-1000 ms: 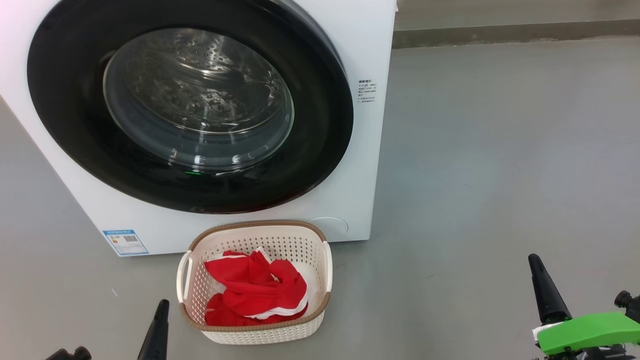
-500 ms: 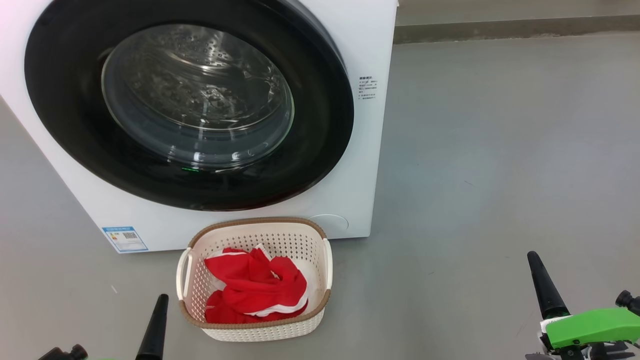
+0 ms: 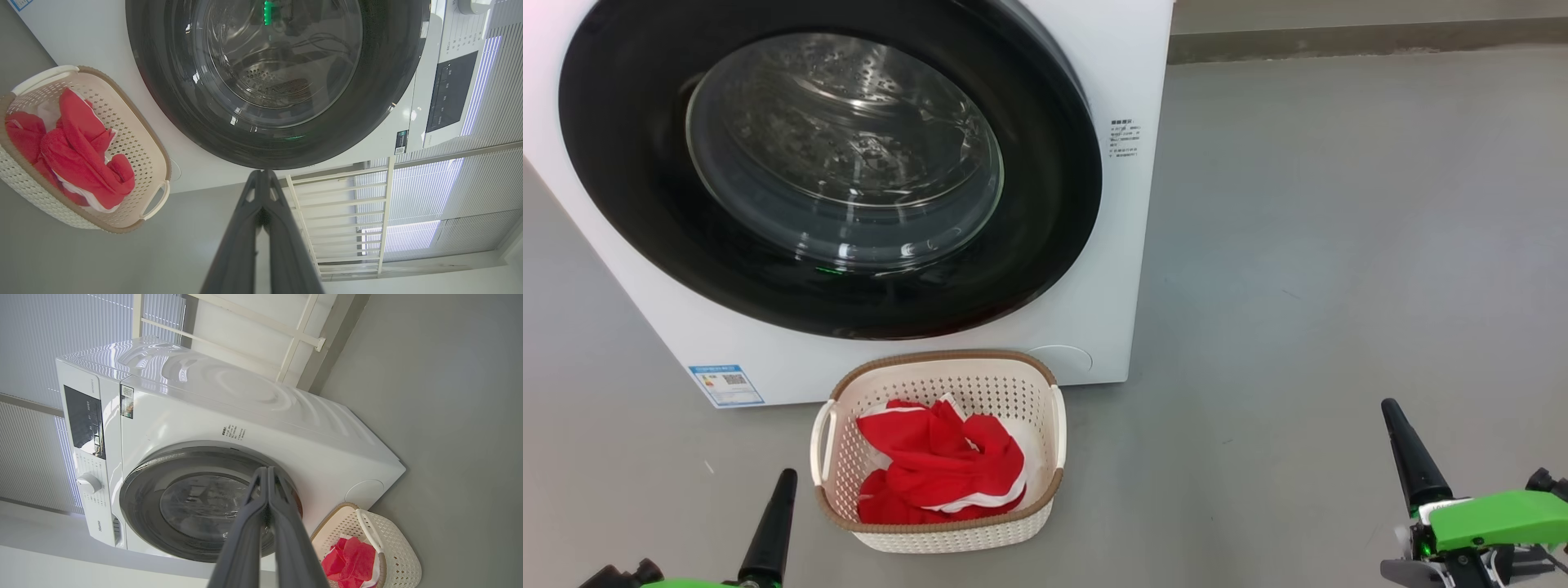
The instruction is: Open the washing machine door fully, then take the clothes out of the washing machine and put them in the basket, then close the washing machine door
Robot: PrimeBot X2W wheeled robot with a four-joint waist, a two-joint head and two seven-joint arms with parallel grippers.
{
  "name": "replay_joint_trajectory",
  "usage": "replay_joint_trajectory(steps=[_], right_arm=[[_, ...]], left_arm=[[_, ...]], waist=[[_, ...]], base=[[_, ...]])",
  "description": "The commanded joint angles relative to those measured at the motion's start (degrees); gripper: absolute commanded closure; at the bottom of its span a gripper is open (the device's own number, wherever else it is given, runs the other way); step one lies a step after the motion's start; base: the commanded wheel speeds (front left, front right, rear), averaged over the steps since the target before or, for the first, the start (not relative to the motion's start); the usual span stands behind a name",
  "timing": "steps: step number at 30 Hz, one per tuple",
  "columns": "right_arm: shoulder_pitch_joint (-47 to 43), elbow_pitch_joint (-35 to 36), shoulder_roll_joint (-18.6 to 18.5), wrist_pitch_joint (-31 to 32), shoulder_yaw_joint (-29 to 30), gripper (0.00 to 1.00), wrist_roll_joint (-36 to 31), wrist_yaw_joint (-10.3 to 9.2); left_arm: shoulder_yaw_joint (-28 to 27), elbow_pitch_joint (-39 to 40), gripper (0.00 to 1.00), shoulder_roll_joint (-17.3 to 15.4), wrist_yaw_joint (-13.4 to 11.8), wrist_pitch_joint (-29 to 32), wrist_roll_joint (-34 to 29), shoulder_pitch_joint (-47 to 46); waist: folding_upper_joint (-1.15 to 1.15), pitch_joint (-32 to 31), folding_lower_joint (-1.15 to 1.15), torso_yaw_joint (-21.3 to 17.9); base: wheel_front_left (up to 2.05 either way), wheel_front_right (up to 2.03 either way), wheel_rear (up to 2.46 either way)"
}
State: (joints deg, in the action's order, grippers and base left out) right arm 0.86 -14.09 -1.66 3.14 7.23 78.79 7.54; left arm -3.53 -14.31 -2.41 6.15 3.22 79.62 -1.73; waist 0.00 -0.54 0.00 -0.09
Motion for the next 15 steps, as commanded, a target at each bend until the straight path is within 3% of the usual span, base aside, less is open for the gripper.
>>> replay_joint_trajectory(steps=[1,15], right_arm=[[3.4,1.3,-1.0,0.5,-0.7,1.0,1.7,-0.02],[5.1,0.2,-1.2,3.0,-0.7,1.0,12.1,-0.05]], left_arm=[[-1.9,1.1,1.0,-0.5,0.6,0.5,1.6,-2.9],[-2.9,0.3,1.0,-0.5,1.3,3.0,11.3,-4.3]], waist=[[0.0,0.0,0.0,0.0],[0.0,0.6,0.0,0.1]], base=[[0.0,0.0,0.0],[0.0,0.0,0.0]])
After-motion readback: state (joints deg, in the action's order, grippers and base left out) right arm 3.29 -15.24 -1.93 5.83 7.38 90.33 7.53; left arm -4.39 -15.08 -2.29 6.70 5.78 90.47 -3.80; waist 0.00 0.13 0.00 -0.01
